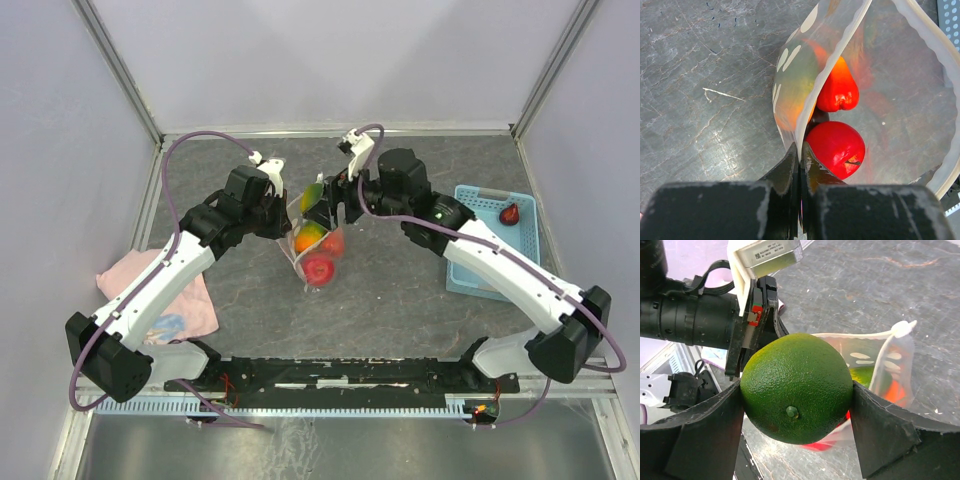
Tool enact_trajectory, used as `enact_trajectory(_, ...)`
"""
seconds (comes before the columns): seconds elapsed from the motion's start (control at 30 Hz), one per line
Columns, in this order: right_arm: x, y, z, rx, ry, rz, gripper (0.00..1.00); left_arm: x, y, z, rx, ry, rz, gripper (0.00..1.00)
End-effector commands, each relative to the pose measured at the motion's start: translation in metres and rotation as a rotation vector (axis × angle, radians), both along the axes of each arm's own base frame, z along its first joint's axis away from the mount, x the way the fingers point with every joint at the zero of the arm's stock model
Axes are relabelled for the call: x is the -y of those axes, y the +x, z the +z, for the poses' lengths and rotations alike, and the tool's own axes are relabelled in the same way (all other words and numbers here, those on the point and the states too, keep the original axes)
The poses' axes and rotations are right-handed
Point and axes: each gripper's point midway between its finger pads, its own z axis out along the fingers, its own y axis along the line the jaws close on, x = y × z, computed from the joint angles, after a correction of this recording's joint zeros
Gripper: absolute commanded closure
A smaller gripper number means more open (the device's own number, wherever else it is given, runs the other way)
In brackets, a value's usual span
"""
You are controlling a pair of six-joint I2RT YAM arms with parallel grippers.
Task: Place the food in the zip-top bag and seal the zipper
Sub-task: Pick up the fake fruit from the bin, then place the fake fruit in the zipper food storage bag.
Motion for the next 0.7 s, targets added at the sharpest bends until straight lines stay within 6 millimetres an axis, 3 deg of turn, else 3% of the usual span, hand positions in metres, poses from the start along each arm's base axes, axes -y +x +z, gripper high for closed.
enact_trajectory(0.0, -0.024, 0.001, 0.017, 0.024, 0.075, 0.085, 0.42, 0.004, 0.005, 0.011, 0.03, -0.041, 0.005, 0.97)
enact_trajectory(0.2, -0.028, 0.012, -0.018, -0.04, -0.012, 0.059, 0.4, 0.004, 0.005, 0.011, 0.03, -0.042, 0.002, 0.97)
enact_trajectory(0.4, -0.008, 0.034, -0.051, -0.067, -0.148, -0.09, 0.35, 0.004, 0.005, 0.012, 0.032, -0.044, 0.004, 0.97)
enact_trajectory(0.67, 0.012, 0.052, -0.069, -0.087, -0.277, -0.22, 0.28, 0.004, 0.005, 0.012, 0.032, -0.044, 0.003, 0.97)
